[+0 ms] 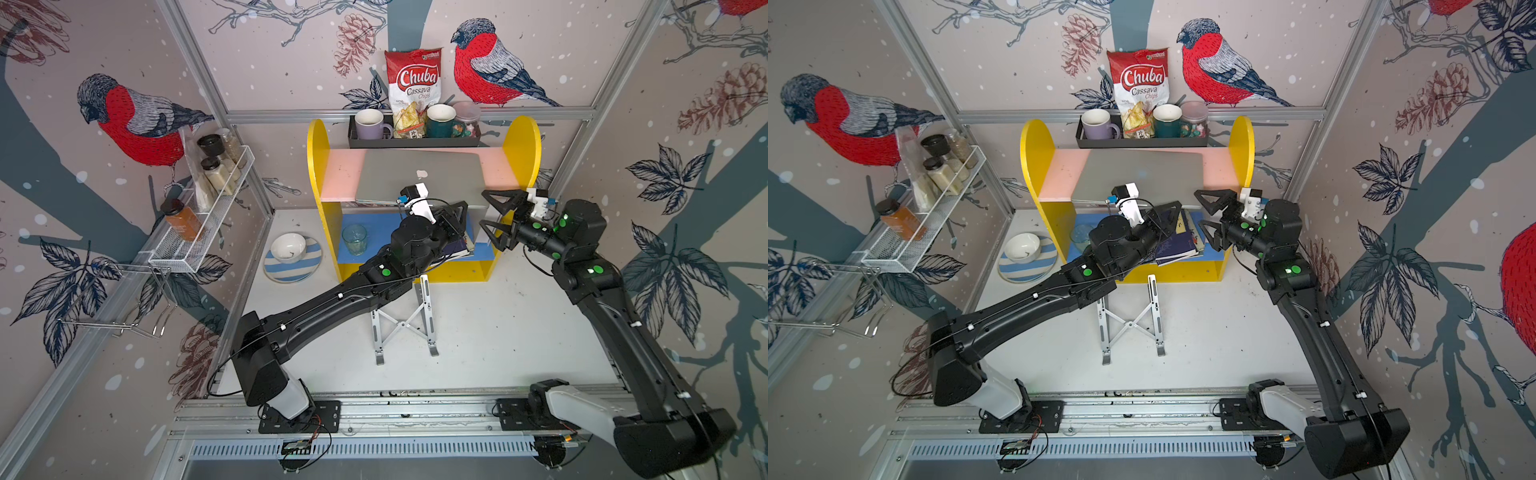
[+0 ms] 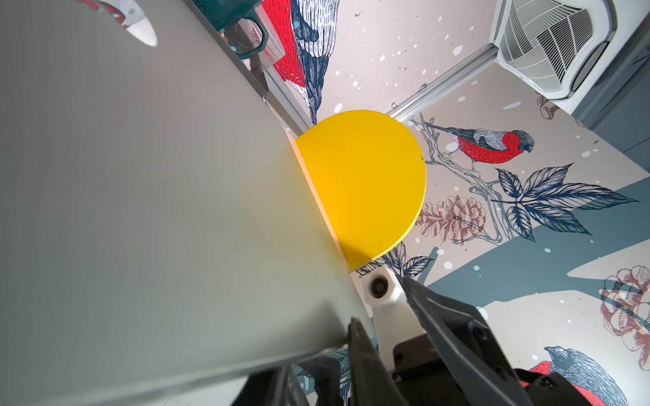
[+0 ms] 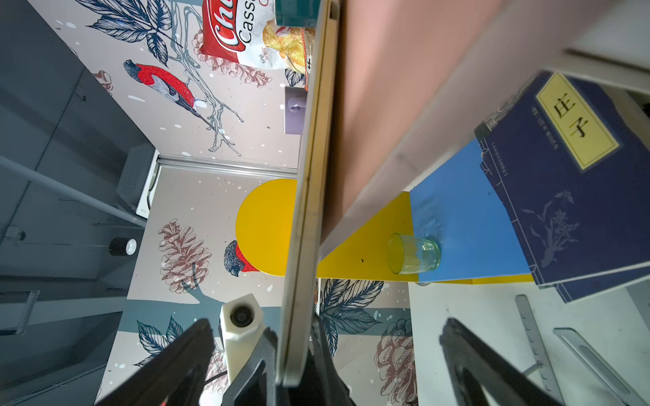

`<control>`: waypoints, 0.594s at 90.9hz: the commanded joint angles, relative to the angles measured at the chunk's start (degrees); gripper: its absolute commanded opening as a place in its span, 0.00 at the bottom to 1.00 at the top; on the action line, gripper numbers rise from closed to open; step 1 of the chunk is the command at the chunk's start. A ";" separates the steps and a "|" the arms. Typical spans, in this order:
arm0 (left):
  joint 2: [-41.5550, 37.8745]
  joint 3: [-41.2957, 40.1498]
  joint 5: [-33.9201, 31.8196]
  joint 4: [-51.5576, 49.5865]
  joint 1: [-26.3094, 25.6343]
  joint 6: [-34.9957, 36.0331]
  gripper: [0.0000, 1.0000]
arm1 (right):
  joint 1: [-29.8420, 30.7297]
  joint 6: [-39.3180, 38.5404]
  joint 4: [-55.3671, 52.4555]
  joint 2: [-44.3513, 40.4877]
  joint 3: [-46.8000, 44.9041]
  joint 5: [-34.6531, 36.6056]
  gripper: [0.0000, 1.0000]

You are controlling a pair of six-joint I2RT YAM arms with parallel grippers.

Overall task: Close the laptop lid and set it aside
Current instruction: Place the laptop on the shelf.

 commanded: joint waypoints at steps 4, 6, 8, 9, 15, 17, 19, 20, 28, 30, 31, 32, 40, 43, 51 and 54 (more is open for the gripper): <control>0.94 1.36 1.05 5.05 0.30 -0.35 0.28 | -0.18 -3.23 -2.40 -2.86 -0.82 1.12 1.00; 1.13 1.57 1.09 4.92 0.37 -0.34 0.28 | -0.14 -3.55 -2.77 -3.32 -0.92 1.26 1.00; 1.31 1.89 1.12 4.82 0.39 -0.31 0.28 | -0.20 -3.94 -3.33 -3.83 -0.95 1.40 1.00; 1.39 2.09 1.19 4.81 0.44 -0.26 0.28 | -0.21 -4.19 -3.64 -4.10 -0.91 1.48 1.00; 2.05 3.03 1.42 4.65 0.54 -0.26 0.28 | -0.39 -5.56 -5.47 -5.68 -1.04 2.15 1.00; 2.31 3.31 1.60 4.63 0.57 -0.34 0.28 | -0.53 -5.82 -5.89 -6.11 -1.05 2.31 1.00; 2.50 3.58 1.67 4.60 0.57 -0.38 0.28 | -0.67 -6.09 -6.40 -6.48 -1.05 2.34 1.00; 2.61 3.72 1.64 4.56 0.57 -0.34 0.27 | -0.75 -6.28 -6.63 -6.70 -1.09 2.35 1.00; 3.48 4.73 1.86 4.25 0.74 -0.39 0.28 | -2.00 -6.84 -7.76 -8.10 -1.41 1.89 1.00; 3.67 4.97 1.97 4.19 0.77 -0.46 0.28 | -2.33 -6.78 -7.87 -8.38 -1.58 1.60 1.00; 3.76 5.03 2.10 4.19 0.85 -0.47 0.28 | -2.51 -6.75 -7.85 -8.53 -1.66 1.50 1.00; 3.81 5.15 2.16 4.14 0.89 -0.52 0.28 | -2.82 -6.70 -7.92 -8.65 -1.75 1.36 1.00; 4.44 5.51 2.40 4.11 1.24 -1.06 0.28 | -4.48 -6.32 -8.13 -9.75 -2.54 0.27 1.00; 4.51 5.44 2.39 4.17 1.34 -1.36 0.28 | -5.20 -6.22 -8.17 -10.08 -2.80 -0.21 1.00; 4.68 5.04 2.48 4.39 1.91 -1.90 0.28 | -6.86 -6.10 -8.46 -10.79 -3.29 -1.44 1.00; 4.68 4.92 2.70 4.37 2.24 -2.03 0.28 | -7.56 -6.11 -8.58 -10.97 -3.46 -1.91 1.00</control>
